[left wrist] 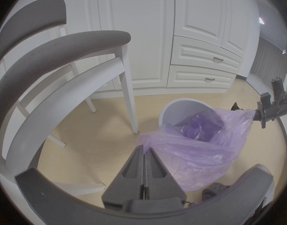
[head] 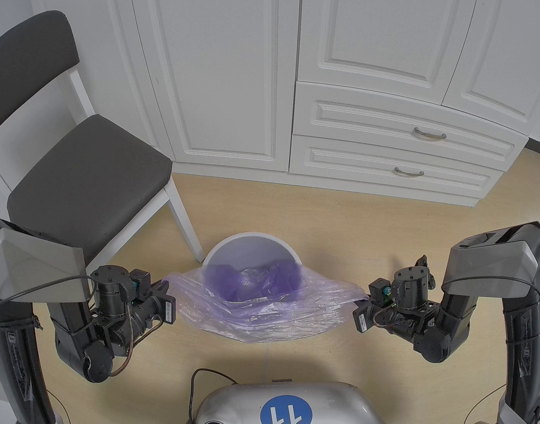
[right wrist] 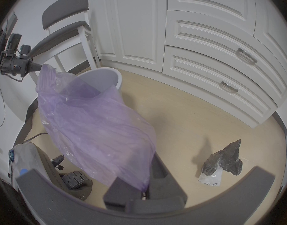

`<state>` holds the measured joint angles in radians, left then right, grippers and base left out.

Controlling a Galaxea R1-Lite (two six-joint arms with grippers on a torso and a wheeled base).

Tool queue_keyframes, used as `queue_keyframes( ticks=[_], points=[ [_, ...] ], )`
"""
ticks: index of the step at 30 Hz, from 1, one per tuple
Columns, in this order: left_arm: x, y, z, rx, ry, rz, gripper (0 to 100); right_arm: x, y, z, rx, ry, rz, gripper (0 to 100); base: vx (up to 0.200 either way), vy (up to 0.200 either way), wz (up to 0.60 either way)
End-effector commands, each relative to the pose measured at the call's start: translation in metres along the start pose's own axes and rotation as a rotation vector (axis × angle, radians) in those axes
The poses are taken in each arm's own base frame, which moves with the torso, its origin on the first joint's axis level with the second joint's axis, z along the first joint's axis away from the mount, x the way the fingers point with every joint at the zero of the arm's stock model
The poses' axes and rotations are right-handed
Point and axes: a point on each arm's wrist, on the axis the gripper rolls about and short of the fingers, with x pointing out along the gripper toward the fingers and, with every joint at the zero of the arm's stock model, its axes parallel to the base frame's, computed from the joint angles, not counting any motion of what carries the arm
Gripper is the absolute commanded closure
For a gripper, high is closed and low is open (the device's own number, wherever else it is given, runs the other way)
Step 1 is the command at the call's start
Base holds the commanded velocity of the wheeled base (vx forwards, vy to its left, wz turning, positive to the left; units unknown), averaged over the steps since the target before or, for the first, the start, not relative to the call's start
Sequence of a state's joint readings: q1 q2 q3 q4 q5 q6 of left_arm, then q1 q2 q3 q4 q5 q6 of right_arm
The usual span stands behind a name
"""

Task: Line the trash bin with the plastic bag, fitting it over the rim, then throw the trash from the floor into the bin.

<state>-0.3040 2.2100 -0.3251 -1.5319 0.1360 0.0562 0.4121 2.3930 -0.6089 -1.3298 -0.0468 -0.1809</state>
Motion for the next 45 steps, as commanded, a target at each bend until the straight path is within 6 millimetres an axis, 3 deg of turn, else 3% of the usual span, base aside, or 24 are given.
queue_keyframes(
  ticks=[1, 11, 18, 23, 34, 40, 45],
  points=[
    [-0.010, 0.001, 0.003, 0.013, -0.001, -0.007, 100, -0.007, 0.000, 0.000, -0.007, 0.006, 0.007, 100, 0.000, 0.000, 0.00],
    [-0.016, 0.000, -0.010, 0.070, 0.060, -0.046, 100, -0.010, 0.001, -0.006, -0.048, 0.033, 0.027, 100, 0.000, 0.000, 0.00],
    [0.019, -0.005, -0.028, 0.055, 0.083, -0.024, 100, 0.017, 0.002, -0.009, -0.031, 0.004, -0.004, 100, 0.000, 0.000, 0.00],
    [0.045, -0.006, -0.026, -0.039, 0.034, 0.078, 100, 0.033, -0.002, -0.002, 0.064, -0.039, -0.047, 100, 0.000, 0.000, 0.00],
    [0.059, -0.006, -0.031, -0.045, 0.028, 0.118, 100, 0.050, -0.005, -0.011, 0.078, -0.038, -0.083, 100, 0.000, 0.000, 0.00],
    [0.039, 0.001, -0.042, 0.022, 0.110, 0.111, 100, 0.046, -0.005, -0.011, 0.076, -0.030, -0.088, 100, 0.000, 0.000, 0.00],
    [0.017, 0.003, -0.033, 0.074, 0.118, 0.070, 100, 0.021, -0.007, -0.004, 0.051, -0.011, -0.073, 100, 0.000, 0.000, 0.00]
  ],
)
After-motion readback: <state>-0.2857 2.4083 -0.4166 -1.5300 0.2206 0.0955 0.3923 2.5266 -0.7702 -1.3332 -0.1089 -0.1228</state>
